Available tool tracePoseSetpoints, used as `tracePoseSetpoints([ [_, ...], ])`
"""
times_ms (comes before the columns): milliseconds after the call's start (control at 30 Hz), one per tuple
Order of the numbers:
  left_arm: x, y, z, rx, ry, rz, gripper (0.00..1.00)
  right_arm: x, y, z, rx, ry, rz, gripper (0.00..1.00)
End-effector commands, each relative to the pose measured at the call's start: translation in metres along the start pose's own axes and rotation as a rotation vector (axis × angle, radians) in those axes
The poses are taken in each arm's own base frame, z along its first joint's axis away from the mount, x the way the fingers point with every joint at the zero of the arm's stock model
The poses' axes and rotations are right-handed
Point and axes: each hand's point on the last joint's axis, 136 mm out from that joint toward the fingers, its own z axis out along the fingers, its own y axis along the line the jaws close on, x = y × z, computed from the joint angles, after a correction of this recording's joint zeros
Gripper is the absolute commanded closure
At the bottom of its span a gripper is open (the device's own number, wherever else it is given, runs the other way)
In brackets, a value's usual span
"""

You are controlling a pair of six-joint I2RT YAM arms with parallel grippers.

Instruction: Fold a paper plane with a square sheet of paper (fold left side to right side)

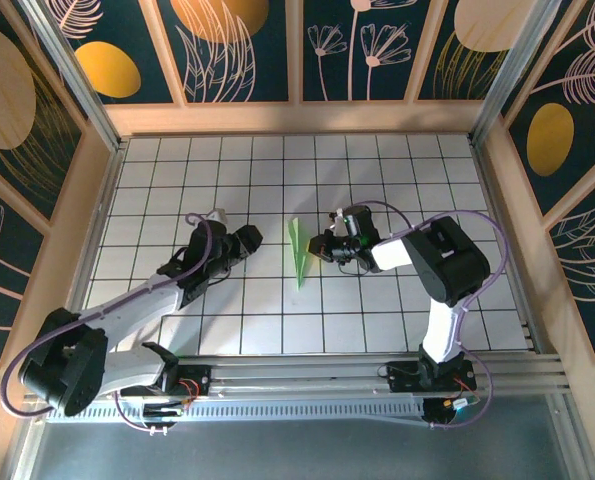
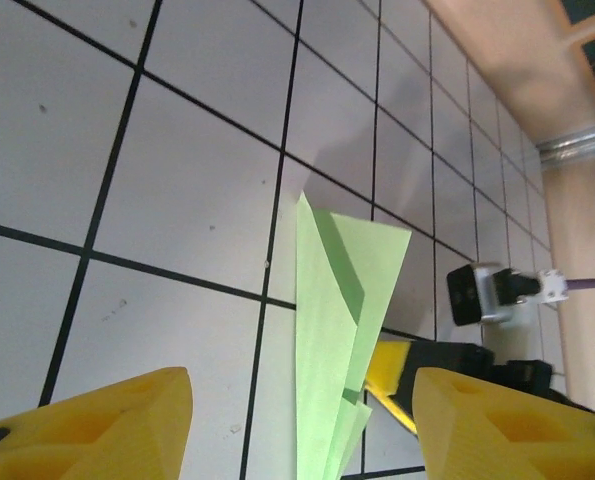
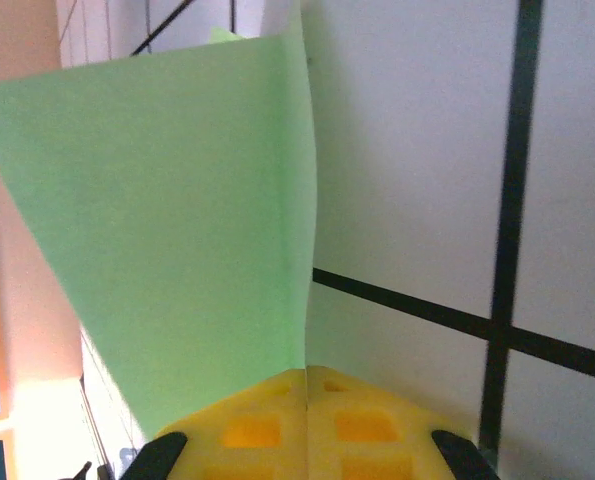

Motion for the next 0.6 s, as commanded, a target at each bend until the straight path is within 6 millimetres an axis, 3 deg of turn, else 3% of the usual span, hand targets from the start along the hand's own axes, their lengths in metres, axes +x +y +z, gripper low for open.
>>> tracePoseSetpoints([
  [0,0.005,-0.014,0.011,0.041,0.067,0.026,0.41,-0.004,0.014,-0.008,-0.013,-0.025,-0.065,1.00],
  [267,0.031,-0.016,0.053,0.040,0.243,0.048,0.52,0.001,0.007,-0.005,0.007,-0.008,-0.061,1.00],
  [567,0.037,-0.019,0.086,0.044,0.304,0.058,0.58,0.001,0.005,-0.006,0.019,-0.005,-0.063,1.00],
])
